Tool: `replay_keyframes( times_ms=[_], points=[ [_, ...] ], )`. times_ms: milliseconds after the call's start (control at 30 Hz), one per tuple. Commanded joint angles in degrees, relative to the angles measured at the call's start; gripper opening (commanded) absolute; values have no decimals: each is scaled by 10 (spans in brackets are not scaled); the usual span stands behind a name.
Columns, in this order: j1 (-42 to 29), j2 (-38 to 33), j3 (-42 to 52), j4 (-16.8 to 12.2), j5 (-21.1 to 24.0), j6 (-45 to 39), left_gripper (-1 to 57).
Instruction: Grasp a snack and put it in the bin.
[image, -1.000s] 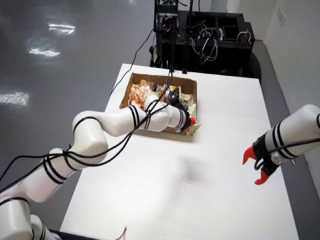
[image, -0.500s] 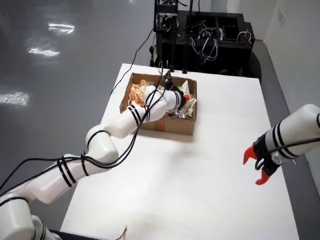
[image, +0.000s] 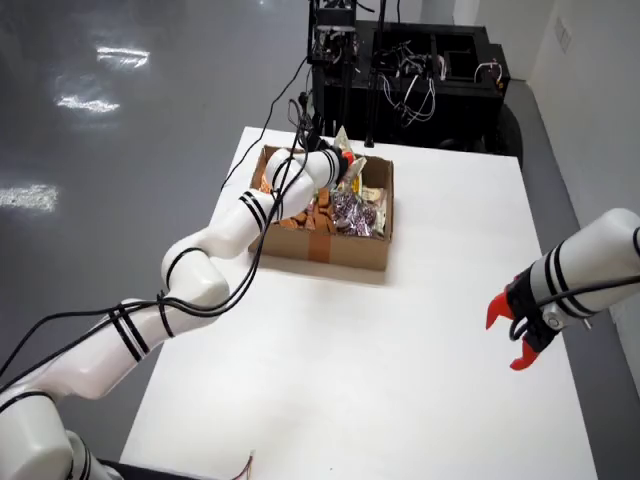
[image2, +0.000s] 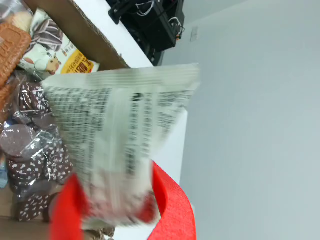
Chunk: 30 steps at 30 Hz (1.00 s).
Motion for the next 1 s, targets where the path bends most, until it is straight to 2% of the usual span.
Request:
replay_keyframes(
  times_ms=[33,167,300,433,600,1000],
  points=[
    [6,-2,1,-4,4,-1,311],
    [7,-2,0,-6,15,5,378],
    [6,-1,-7,-5,35,8,383],
    [3,-1,-23,-3,67,14,344],
    [-2,0,-57,-2,112,25,264],
    [-26,-1,-142,18,256,37,148]
  ],
)
